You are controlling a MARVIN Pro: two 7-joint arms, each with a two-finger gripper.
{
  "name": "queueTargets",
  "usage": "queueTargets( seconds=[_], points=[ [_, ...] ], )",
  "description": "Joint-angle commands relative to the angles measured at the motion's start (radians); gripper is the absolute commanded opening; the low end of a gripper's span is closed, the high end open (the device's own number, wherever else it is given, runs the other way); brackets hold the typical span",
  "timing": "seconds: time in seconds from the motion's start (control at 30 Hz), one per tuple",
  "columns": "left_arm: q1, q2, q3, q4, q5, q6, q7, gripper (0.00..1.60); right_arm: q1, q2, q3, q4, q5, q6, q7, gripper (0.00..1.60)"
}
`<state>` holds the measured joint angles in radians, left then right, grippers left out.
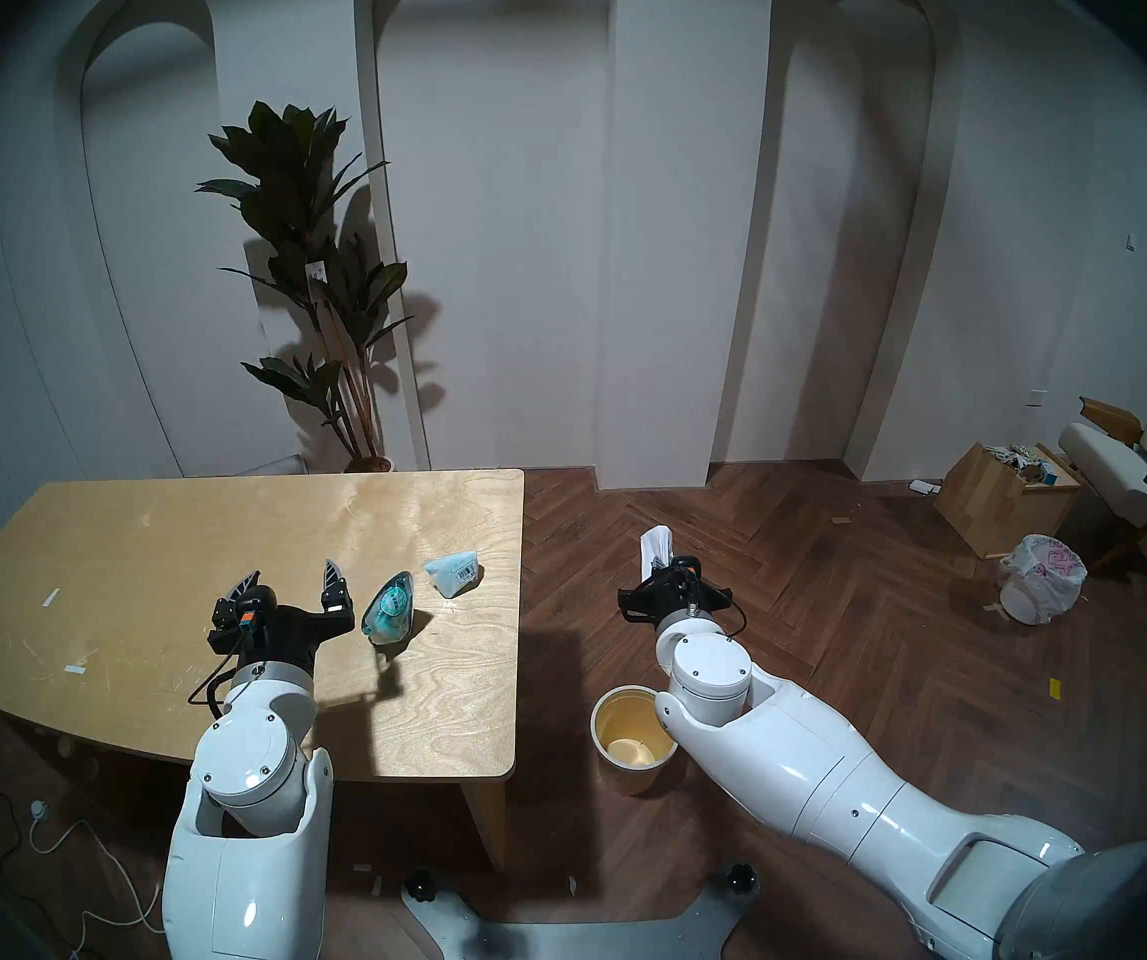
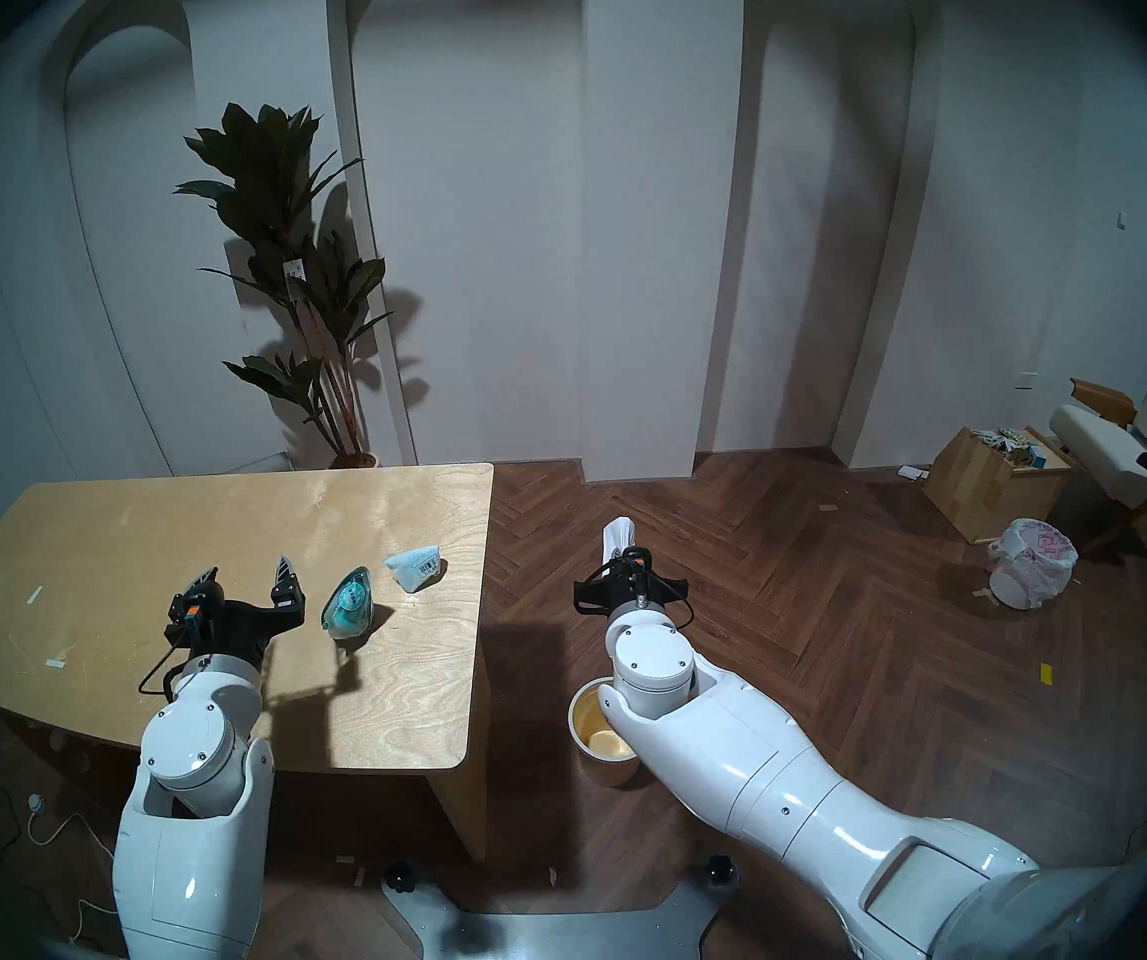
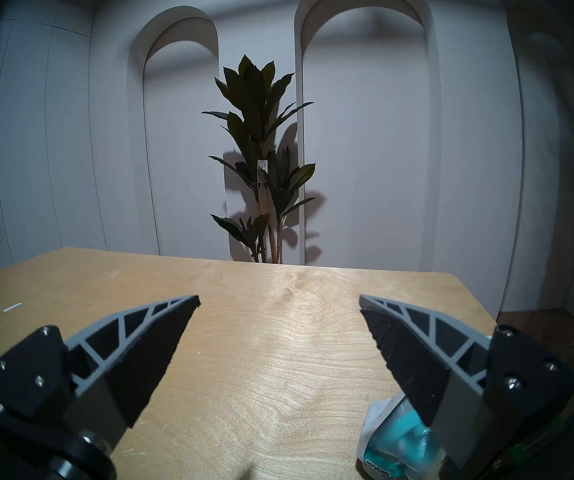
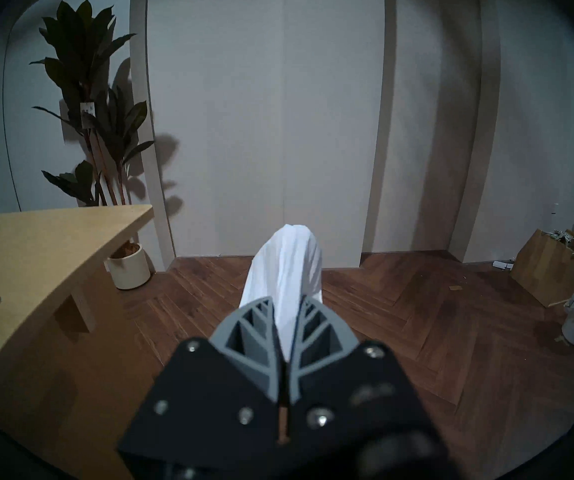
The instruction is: Put the trash into the trash bin on the ground
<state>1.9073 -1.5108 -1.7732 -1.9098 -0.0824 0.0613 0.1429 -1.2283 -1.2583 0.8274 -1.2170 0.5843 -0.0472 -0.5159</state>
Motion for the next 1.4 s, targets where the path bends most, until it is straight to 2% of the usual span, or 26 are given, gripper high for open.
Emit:
queueTargets(
  seconds=[0.0, 0.07, 0.1, 0.17, 0.2, 0.27, 0.4, 0.43, 0.5, 0.6, 0.67, 0.97, 1.03, 1.37],
  points=[
    [-0.008, 0.002, -0.001, -0.019, 0.002, -0.009, 0.002, 1.60, 0.093, -0.058, -0.011, 0.123, -0.020, -0.065, 0.063, 0.00],
    [-0.008, 0.002, -0.001, -0.019, 0.002, -0.008, 0.002, 1.60, 0.096, -0.069, -0.013, 0.154, -0.026, -0.090, 0.066, 0.00],
    [-0.008, 0.002, -0.001, -0.019, 0.002, -0.008, 0.002, 1.60, 0.105, -0.092, -0.008, 0.202, -0.017, -0.111, 0.076, 0.00],
    [-0.008, 0.002, -0.001, -0.019, 0.001, -0.008, 0.002, 1.60, 0.111, -0.101, -0.006, 0.219, -0.013, -0.121, 0.082, 0.00],
    [-0.008, 0.002, 0.000, -0.018, 0.001, -0.008, 0.002, 1.60, 0.132, -0.125, -0.013, 0.267, -0.025, -0.143, 0.084, 0.00],
    [-0.009, 0.003, 0.000, -0.018, 0.001, -0.008, 0.002, 1.60, 0.139, -0.132, -0.015, 0.279, -0.025, -0.143, 0.086, 0.00],
    [-0.009, 0.003, 0.000, -0.018, 0.000, -0.008, 0.002, 1.60, 0.183, -0.177, -0.024, 0.389, -0.033, -0.173, 0.104, 0.00],
    [-0.009, 0.003, 0.000, -0.018, 0.000, -0.008, 0.002, 1.60, 0.183, -0.177, -0.024, 0.389, -0.033, -0.173, 0.104, 0.00],
    [-0.009, 0.004, 0.000, -0.018, 0.000, -0.008, 0.003, 1.60, 0.210, -0.204, -0.029, 0.466, -0.038, -0.201, 0.123, 0.00],
    [-0.008, 0.004, 0.000, -0.018, 0.000, -0.008, 0.003, 1.60, 0.221, -0.214, -0.031, 0.501, -0.040, -0.212, 0.129, 0.00],
    [-0.008, 0.004, 0.000, -0.018, 0.000, -0.008, 0.003, 1.60, 0.245, -0.240, -0.030, 0.578, -0.039, -0.239, 0.143, 0.00],
    [-0.008, 0.005, 0.001, -0.018, -0.001, -0.008, 0.004, 1.60, 0.286, -0.283, -0.023, 0.713, -0.037, -0.307, 0.171, 0.00],
    [-0.008, 0.005, 0.001, -0.019, -0.001, -0.008, 0.004, 1.60, 0.301, -0.301, -0.016, 0.766, -0.033, -0.330, 0.185, 0.00],
    [-0.008, 0.006, 0.001, -0.019, -0.002, -0.008, 0.005, 1.60, 0.336, -0.338, -0.003, 0.873, -0.032, -0.371, 0.219, 0.00]
  ],
)
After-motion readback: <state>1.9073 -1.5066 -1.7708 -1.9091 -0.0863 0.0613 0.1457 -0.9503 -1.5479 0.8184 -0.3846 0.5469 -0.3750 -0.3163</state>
